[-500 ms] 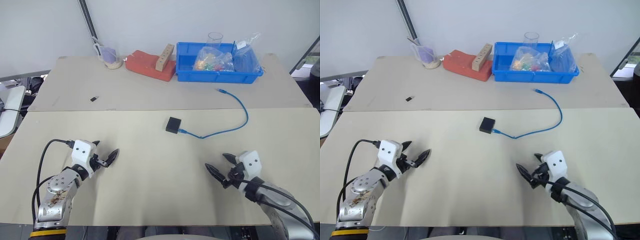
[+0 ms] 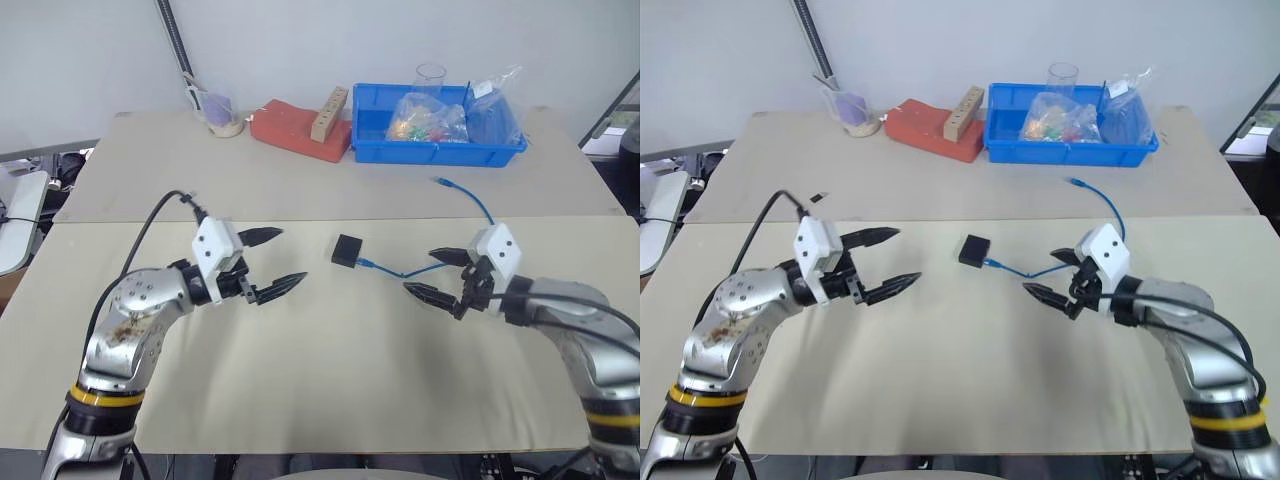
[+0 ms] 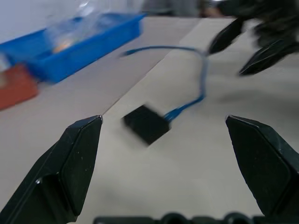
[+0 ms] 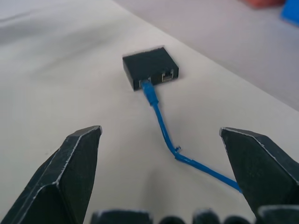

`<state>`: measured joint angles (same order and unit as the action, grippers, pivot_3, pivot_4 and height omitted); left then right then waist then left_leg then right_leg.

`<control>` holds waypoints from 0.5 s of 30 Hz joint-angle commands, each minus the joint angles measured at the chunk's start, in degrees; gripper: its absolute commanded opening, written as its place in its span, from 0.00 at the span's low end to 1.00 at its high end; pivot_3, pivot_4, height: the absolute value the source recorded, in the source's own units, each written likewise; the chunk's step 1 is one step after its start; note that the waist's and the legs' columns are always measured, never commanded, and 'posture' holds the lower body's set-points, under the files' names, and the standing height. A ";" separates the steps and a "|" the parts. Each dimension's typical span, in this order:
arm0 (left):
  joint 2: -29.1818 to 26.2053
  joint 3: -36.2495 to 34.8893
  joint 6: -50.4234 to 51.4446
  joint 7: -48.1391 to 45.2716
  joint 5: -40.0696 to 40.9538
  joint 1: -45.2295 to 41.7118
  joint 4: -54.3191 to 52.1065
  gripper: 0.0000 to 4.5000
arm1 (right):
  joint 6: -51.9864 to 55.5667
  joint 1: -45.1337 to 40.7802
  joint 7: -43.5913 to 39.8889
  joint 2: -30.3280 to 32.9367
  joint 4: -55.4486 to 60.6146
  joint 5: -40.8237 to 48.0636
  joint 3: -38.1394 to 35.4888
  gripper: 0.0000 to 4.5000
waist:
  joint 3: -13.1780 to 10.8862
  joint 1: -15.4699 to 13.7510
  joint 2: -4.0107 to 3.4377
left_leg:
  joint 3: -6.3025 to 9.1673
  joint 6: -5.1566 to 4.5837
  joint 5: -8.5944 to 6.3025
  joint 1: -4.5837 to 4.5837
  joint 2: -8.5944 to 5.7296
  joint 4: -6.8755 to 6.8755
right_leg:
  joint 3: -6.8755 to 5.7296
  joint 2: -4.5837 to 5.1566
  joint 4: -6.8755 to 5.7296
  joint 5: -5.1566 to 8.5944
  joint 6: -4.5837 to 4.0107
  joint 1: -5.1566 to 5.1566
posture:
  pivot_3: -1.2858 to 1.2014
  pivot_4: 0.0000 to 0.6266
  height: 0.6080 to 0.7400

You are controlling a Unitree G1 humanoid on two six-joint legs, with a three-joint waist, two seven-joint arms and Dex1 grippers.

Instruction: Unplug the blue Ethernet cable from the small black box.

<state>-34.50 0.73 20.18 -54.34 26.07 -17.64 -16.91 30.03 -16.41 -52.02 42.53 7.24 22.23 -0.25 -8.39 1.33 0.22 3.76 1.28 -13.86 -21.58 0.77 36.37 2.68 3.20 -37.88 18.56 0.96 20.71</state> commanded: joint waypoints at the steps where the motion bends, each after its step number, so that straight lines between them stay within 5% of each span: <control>1: -2.06 0.81 1.81 -4.47 2.54 -2.60 -0.61 1.00 | -3.56 -8.05 -6.92 -0.90 -10.52 -2.90 5.20 1.00 | -0.04 0.55 -0.01 | -0.02 0.00 0.00 0.00 0.01 0.01 | 0.02 0.00 0.00 0.00 0.00 0.00 | 0.52 0.24 1.00; 15: -5.61 -2.81 2.76 -4.86 2.81 2.85 -3.11 1.00 | -16.49 -29.72 -14.10 -15.03 -42.95 -14.41 14.86 1.00 | -0.08 0.81 -0.05 | 0.04 0.00 0.01 0.03 0.04 0.08 | -0.01 0.01 -0.12 0.00 0.00 0.01 | 0.52 0.24 1.00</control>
<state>-39.45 -0.37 22.75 -59.56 27.51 -14.68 -17.40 15.70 -44.71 -65.44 27.47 -34.31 8.48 15.03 -8.46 2.14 0.17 3.83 1.28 -13.85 -21.56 0.80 36.49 2.64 3.22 -38.00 18.56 0.96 20.72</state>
